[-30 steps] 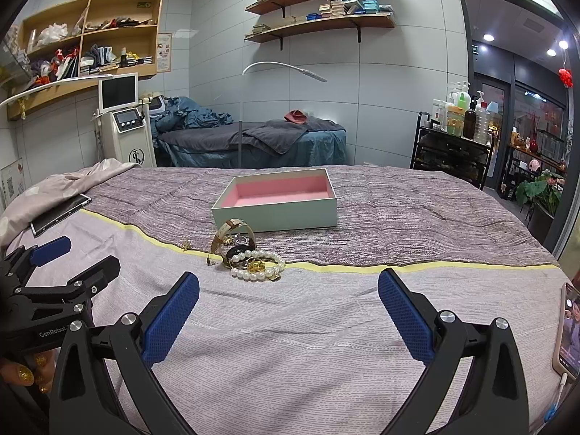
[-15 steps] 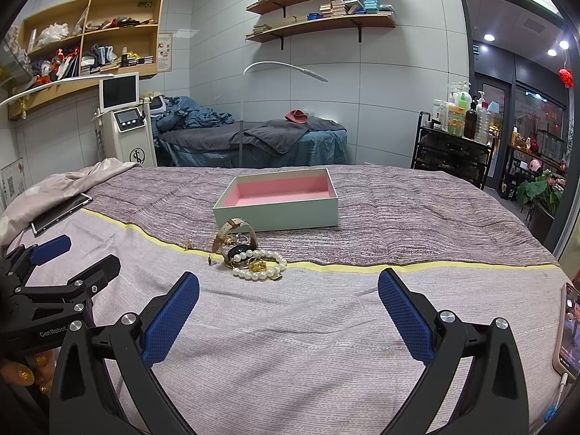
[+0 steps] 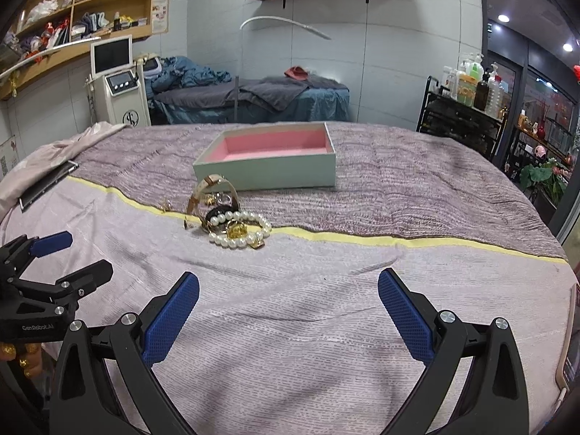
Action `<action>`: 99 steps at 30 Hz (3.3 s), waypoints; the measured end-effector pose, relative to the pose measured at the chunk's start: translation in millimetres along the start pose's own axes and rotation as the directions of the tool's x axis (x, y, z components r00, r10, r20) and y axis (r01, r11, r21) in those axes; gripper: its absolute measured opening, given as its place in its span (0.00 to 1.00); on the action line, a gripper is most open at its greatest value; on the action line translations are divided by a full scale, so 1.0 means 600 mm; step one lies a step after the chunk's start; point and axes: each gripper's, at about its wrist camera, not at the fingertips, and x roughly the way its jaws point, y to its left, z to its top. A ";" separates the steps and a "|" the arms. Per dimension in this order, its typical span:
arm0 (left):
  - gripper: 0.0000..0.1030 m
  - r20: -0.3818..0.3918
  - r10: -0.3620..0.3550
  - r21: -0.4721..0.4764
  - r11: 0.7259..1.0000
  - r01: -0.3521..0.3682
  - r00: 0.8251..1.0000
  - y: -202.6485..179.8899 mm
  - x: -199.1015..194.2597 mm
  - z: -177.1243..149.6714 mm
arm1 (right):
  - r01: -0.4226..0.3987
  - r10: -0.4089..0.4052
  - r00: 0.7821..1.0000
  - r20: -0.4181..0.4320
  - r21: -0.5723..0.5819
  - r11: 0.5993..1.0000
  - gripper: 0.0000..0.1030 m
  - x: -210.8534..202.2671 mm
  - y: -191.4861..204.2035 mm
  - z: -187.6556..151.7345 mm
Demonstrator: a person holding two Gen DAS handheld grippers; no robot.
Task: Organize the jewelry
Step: 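Grasp the beige-strap watch with the left tool while the right tool grasps the pearl bracelet, then carry the watch with the left tool while the right tool carries the bracelet into the pink box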
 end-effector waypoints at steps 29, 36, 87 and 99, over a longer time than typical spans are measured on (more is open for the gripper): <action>0.43 -0.134 -0.199 0.157 0.963 0.219 0.971 -0.051 0.168 0.159 | -0.154 0.159 0.951 -0.265 0.042 0.987 0.28 0.186 -0.014 0.095; 0.17 -0.154 -0.225 0.160 0.955 0.249 0.962 -0.066 0.197 0.164 | -0.148 0.137 0.950 -0.281 -0.018 0.989 0.15 0.197 0.006 0.094; 0.16 -0.057 -0.214 0.176 0.959 0.220 0.975 -0.024 0.208 0.316 | -0.271 0.272 0.960 0.062 -0.018 0.962 0.09 0.123 -0.037 0.291; 0.17 -0.141 -0.147 0.158 0.973 0.169 0.979 -0.054 0.335 0.338 | -0.209 0.218 0.973 -0.080 0.114 0.971 0.09 0.283 -0.053 0.282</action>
